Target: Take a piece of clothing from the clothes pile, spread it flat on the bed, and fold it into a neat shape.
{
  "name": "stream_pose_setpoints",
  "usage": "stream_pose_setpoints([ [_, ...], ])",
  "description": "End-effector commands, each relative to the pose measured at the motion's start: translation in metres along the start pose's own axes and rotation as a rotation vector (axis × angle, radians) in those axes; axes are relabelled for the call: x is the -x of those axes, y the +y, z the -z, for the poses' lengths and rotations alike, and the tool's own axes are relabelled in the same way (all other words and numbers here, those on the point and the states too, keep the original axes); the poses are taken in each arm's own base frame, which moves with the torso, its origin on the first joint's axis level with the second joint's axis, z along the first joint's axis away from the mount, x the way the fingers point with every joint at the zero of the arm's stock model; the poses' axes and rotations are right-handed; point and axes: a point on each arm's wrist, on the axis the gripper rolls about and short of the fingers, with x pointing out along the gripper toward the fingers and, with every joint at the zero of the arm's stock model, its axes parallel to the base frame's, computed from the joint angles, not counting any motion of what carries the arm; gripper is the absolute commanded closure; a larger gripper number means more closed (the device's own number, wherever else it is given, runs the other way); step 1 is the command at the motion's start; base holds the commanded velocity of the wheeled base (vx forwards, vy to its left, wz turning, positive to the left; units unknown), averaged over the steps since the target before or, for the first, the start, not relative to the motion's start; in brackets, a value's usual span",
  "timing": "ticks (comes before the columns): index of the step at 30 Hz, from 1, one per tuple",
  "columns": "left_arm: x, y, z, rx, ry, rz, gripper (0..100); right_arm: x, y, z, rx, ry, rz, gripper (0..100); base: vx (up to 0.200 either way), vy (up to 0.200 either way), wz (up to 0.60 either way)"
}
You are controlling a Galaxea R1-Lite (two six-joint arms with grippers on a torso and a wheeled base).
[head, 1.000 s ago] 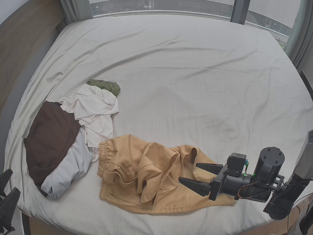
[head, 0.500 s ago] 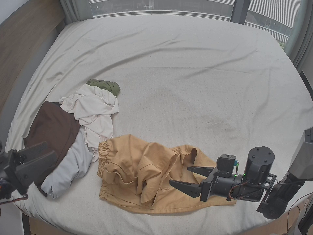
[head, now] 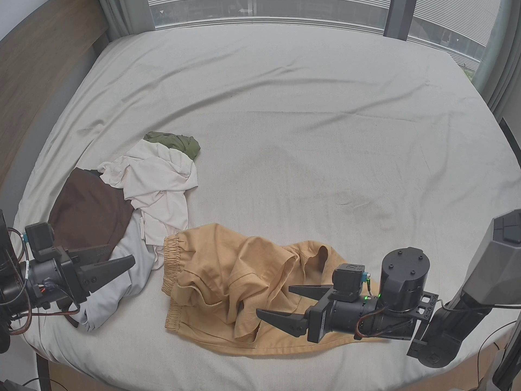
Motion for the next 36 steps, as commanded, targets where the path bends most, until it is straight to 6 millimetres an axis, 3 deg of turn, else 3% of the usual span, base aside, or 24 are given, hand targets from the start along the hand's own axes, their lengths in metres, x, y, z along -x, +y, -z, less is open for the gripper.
stream_pose_setpoints([
  [1,-0.009,0.014,0.01,0.058,0.059,-0.028,0,-0.005,-0.002,0.005,-0.005,0.014,0.008,0,0.0,0.0,0.0],
  [15,-0.045,0.042,0.03,0.117,0.15,-0.025,0,-0.002,-0.003,0.008,-0.01,0.015,0.017,0,0.0,0.0,0.0],
  [36,-0.081,0.052,0.045,0.134,0.145,0.031,0,0.001,-0.004,0.011,-0.01,0.014,0.019,0,0.0,0.0,0.0],
])
